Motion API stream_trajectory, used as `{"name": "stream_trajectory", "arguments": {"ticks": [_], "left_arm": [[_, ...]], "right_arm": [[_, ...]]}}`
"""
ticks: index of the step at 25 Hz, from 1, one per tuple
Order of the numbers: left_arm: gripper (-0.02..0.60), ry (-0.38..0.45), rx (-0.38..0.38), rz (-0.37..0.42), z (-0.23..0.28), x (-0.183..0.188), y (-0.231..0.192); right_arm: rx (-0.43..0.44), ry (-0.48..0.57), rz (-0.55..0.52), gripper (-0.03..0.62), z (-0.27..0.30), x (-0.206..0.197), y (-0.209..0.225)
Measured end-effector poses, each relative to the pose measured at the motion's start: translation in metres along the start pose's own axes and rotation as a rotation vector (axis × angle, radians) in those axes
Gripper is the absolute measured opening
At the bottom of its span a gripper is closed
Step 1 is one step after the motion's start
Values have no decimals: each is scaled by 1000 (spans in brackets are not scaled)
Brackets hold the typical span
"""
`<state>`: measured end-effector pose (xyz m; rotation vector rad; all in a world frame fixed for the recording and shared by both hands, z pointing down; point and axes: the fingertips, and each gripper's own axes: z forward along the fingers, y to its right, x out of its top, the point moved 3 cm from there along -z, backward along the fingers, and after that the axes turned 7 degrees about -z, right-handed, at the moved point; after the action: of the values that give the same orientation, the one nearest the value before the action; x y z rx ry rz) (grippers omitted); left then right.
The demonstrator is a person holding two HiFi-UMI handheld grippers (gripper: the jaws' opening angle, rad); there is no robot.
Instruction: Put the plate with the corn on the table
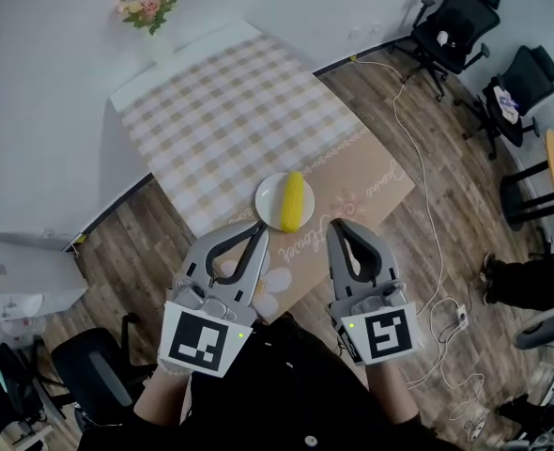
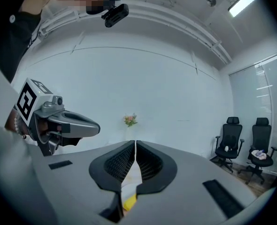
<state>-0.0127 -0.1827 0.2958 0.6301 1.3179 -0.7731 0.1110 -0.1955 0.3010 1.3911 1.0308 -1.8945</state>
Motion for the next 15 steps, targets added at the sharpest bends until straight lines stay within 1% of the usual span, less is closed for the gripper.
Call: {"name": "stream_trajectory", "arguments": {"ticks": [1, 5, 7, 10, 11, 15], "left_arm": [[15, 1, 2, 2, -1, 0, 5], [14, 8, 15, 0, -5, -6, 51], [15, 9, 13, -3, -5, -5, 51], [14, 14, 13, -7, -3, -2, 32], [15, 14, 17, -11, -3, -2, 32], [14, 9, 33, -29, -4, -7, 50]], "right_arm": [[2, 4, -2, 44, -4, 0, 1], [12, 13, -17, 44, -46, -14, 8], [21, 1, -24, 44, -46, -13, 6], [21, -18, -23, 44, -28, -6, 2], [20, -22, -30, 43, -28, -7, 2], [20, -26, -47, 43, -46, -16, 6]]}}
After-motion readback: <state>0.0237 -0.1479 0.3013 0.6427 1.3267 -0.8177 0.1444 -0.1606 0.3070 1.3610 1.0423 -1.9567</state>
